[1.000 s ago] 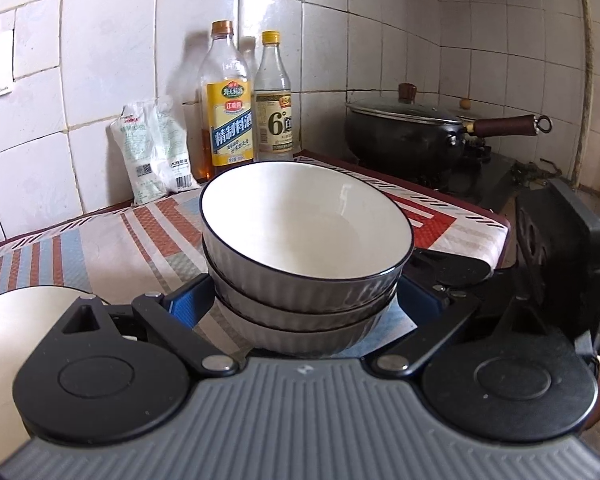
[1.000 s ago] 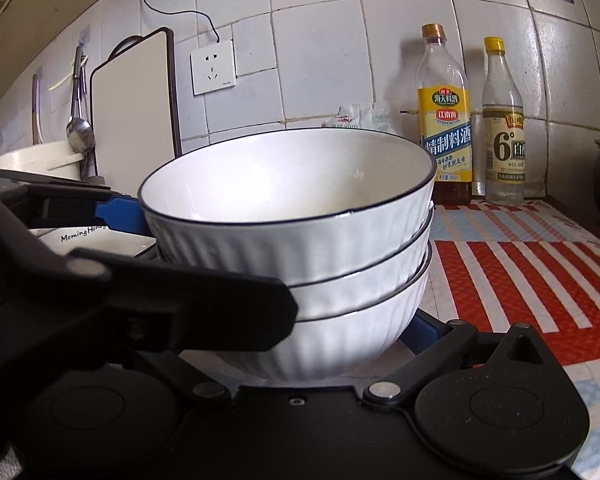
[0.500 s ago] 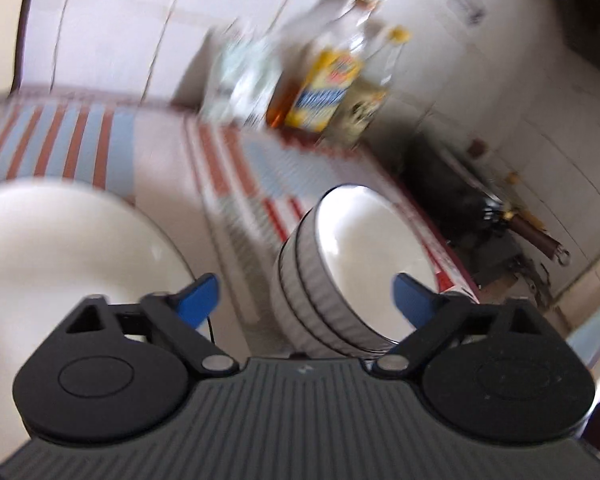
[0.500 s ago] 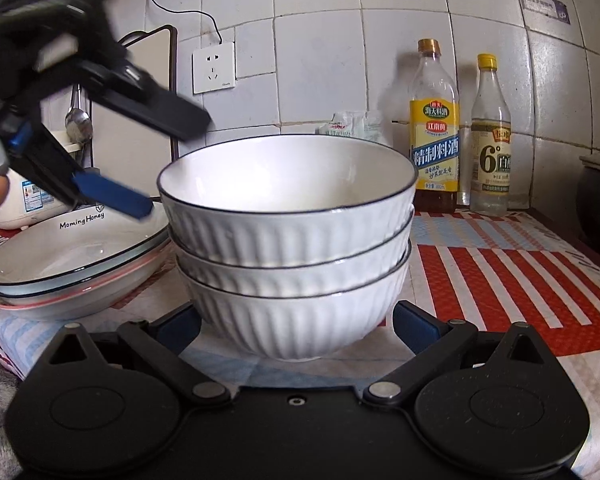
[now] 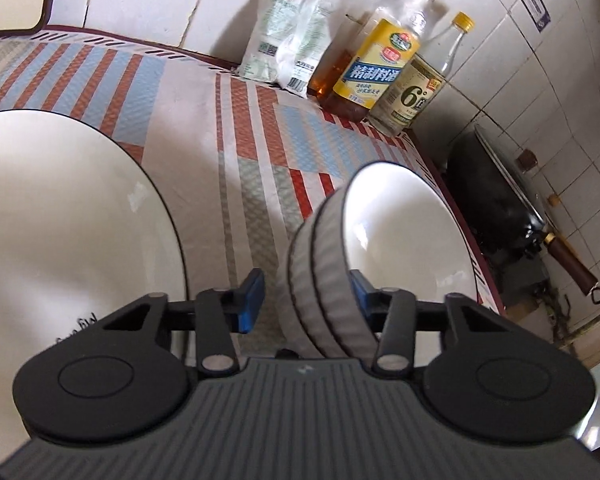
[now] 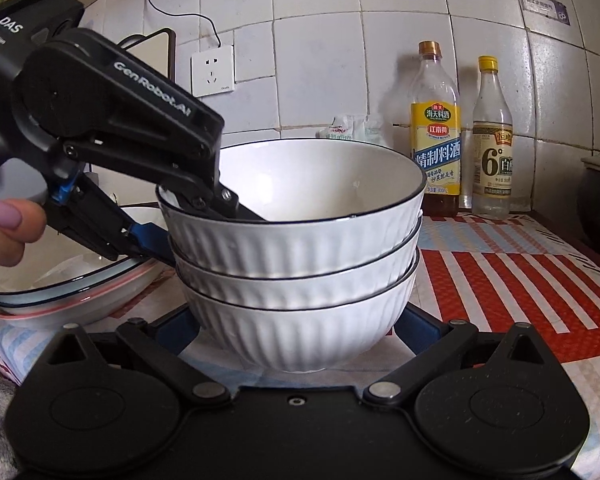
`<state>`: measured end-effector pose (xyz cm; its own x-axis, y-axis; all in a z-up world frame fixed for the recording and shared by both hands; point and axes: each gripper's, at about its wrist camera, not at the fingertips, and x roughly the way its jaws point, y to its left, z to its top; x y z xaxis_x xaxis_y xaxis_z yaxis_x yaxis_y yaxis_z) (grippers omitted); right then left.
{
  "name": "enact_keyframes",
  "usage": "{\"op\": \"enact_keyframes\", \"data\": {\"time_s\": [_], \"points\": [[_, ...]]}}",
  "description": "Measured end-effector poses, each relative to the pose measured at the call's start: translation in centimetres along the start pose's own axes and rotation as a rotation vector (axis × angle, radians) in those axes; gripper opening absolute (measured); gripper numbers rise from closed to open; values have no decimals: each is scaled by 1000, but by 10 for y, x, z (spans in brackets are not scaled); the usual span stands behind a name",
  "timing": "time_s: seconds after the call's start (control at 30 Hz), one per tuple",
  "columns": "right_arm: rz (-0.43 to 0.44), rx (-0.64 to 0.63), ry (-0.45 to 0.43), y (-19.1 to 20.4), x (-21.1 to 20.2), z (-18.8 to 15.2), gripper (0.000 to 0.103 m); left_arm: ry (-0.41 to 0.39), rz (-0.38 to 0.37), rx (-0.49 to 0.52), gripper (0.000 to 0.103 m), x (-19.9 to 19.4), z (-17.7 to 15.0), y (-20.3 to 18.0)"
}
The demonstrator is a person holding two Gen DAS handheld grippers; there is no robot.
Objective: Organize plates and bowls
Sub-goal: 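Lift the bowl stack with the left gripper and lower it onto the plates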
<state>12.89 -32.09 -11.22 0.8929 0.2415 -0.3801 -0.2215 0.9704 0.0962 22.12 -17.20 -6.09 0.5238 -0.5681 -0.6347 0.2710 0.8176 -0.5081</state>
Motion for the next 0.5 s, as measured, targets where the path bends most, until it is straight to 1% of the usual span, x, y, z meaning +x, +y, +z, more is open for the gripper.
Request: {"op": "enact_keyframes", "data": {"time_s": [0.07, 0.13, 0.33, 0.5], "points": [[7, 9, -9, -1, 1, -1, 103, -16, 26, 36, 38, 0, -3, -7], [7, 34, -7, 0, 0, 0, 103, -30, 36, 49, 38, -1, -5, -10], [2, 46, 6, 1, -3, 3, 103, -56, 55, 72, 37, -4, -12, -13], [-2, 41, 6, 3, -7, 8, 103, -58, 59, 77, 37, -6, -15, -15]]}}
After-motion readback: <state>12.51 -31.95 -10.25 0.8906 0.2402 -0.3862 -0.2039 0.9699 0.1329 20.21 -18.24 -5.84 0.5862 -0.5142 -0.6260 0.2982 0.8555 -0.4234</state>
